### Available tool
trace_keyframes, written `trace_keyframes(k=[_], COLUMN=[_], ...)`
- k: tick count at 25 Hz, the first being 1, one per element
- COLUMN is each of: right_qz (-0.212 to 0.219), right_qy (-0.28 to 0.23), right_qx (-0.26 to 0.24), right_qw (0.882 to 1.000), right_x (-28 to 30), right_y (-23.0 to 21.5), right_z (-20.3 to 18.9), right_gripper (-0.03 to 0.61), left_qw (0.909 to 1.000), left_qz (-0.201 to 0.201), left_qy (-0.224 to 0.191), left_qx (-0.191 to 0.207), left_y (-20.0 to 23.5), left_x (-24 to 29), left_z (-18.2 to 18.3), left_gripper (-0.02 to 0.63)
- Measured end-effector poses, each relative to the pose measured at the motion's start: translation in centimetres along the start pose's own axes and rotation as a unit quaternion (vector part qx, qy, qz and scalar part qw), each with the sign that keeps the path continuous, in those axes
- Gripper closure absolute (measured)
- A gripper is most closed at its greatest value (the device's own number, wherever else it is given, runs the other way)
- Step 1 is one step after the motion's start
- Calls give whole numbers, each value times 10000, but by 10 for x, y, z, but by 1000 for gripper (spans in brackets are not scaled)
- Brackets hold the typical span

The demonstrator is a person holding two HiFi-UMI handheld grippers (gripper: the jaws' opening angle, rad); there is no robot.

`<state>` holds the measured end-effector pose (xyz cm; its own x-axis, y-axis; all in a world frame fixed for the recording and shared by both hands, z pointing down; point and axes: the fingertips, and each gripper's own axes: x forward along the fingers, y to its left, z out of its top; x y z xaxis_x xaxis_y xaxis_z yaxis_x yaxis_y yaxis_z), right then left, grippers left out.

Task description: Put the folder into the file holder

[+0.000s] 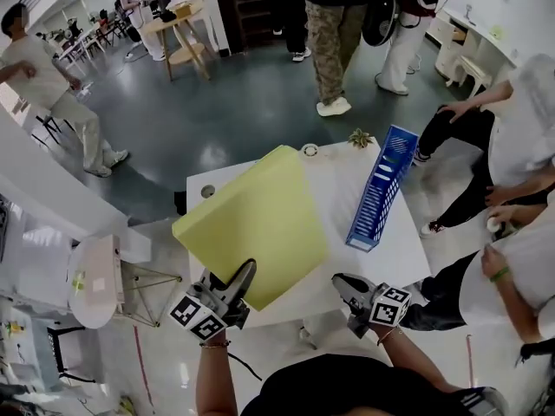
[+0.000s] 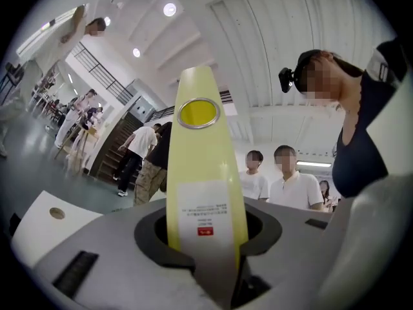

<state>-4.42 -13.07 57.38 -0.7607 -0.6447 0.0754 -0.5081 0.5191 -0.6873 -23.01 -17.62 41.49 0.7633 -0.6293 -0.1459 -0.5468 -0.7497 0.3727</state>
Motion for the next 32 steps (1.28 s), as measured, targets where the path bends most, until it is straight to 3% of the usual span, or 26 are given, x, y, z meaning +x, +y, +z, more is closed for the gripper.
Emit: trace_keyframes(k=[7,13,23,32], right_qz=[-364,-674,-968,-1145], right_qy=[-2,-194,-209,-217], right_qx=[-521,-422,-549,-468], right_qw=[9980,9966,9936,9921], right_x=[-29,-71,-147,-193], right_y=[-9,-36,-93,-141], right_z=[0,17,77,103], right_gripper=[581,581,581,581], left_qw=[9980,9934,9855,9741], left_qz=[80,162,654,1123], left_qy=[-557,-921,-1281,-1420], left_qx=[274,667,900,1356], left_y=[-40,-71,-98,-108], left_x=[51,108,206,256], left_z=[21,34,17,-5], left_gripper=[468,468,468,468])
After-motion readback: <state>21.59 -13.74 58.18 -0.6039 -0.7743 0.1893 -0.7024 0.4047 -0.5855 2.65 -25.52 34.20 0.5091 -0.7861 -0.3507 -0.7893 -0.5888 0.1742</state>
